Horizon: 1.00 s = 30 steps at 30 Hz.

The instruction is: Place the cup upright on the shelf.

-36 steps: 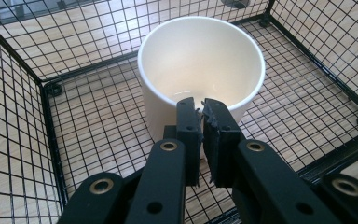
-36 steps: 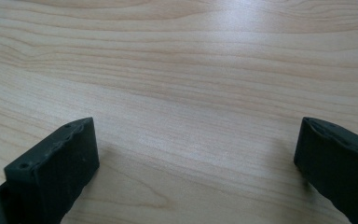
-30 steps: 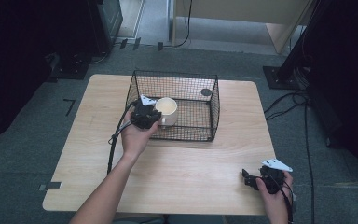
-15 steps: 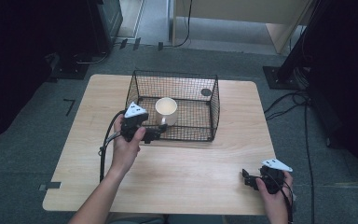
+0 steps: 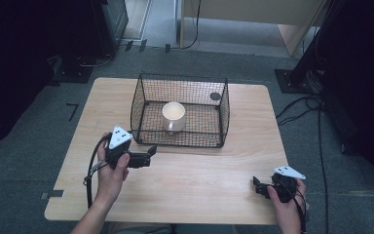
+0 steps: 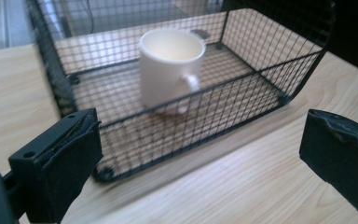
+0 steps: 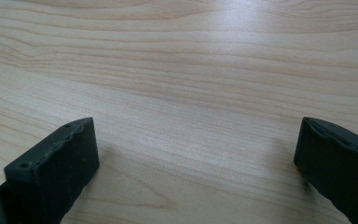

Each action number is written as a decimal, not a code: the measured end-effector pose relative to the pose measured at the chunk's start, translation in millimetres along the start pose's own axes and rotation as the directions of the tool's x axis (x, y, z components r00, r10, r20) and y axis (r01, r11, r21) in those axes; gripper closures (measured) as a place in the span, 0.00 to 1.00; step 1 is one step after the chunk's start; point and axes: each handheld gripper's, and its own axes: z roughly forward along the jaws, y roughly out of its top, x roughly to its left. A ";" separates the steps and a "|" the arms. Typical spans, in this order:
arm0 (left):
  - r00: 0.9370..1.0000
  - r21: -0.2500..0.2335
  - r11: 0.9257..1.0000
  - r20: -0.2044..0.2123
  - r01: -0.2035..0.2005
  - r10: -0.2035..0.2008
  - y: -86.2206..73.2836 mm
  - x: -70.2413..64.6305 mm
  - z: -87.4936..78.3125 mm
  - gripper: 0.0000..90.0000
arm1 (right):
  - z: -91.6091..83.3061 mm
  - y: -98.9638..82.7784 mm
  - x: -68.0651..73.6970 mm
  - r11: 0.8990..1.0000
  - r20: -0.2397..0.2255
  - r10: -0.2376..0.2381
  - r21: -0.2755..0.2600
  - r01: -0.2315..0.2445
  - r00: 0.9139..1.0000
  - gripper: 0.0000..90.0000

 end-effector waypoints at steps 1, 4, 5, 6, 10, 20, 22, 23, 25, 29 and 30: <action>0.999 -0.002 1.000 -0.033 0.006 -0.006 -10.5 5.0 -3.9 0.00 | 0.0 0.0 0.0 1.000 0.000 0.000 0.000 0.000 1.000 0.00; 0.998 0.006 1.000 -0.060 0.022 -0.021 -27.9 13.5 -8.6 0.00 | 0.0 0.0 0.0 1.000 0.000 0.000 0.000 0.000 1.000 0.00; 0.997 0.000 0.999 -0.070 0.033 -0.032 -33.4 16.4 -10.2 0.00 | 0.0 0.0 0.0 1.000 0.000 0.000 0.000 0.000 1.000 0.00; 0.996 0.000 0.999 -0.077 0.039 -0.039 -38.3 19.9 -12.1 0.00 | 0.0 0.0 0.0 1.000 0.000 0.000 0.000 0.000 1.000 0.00; 0.993 0.014 0.998 -0.106 0.055 -0.053 -55.1 32.6 -17.4 0.00 | 0.0 0.0 0.0 1.000 0.000 -0.001 0.000 0.001 1.000 0.00; 0.978 0.089 0.993 -0.200 0.072 -0.053 -100.3 65.6 -25.5 0.00 | 0.0 0.0 0.0 1.000 0.000 -0.001 0.000 0.001 1.000 0.00; 0.971 0.102 0.990 -0.227 0.096 -0.071 -108.4 73.7 -27.4 0.00 | 0.0 0.0 0.1 1.000 0.000 0.000 0.000 0.000 1.000 0.00; 0.967 0.109 0.988 -0.241 0.107 -0.078 -112.1 77.3 -28.0 0.00 | 0.0 0.0 0.0 1.000 0.000 0.000 0.000 0.000 1.000 0.00; 0.963 0.124 0.985 -0.257 0.118 -0.083 -119.2 83.1 -28.7 0.00 | 0.0 0.0 0.0 1.000 0.000 0.000 0.000 0.000 1.000 0.00; 0.957 0.153 0.980 -0.277 0.129 -0.083 -128.7 90.2 -29.2 0.00 | 0.0 0.0 0.1 1.000 0.000 0.000 0.000 0.000 1.000 0.00; 0.955 0.163 0.978 -0.284 0.133 -0.083 -131.4 92.6 -29.9 0.00 | 0.0 0.0 0.1 1.000 0.000 0.000 0.000 0.000 1.000 0.00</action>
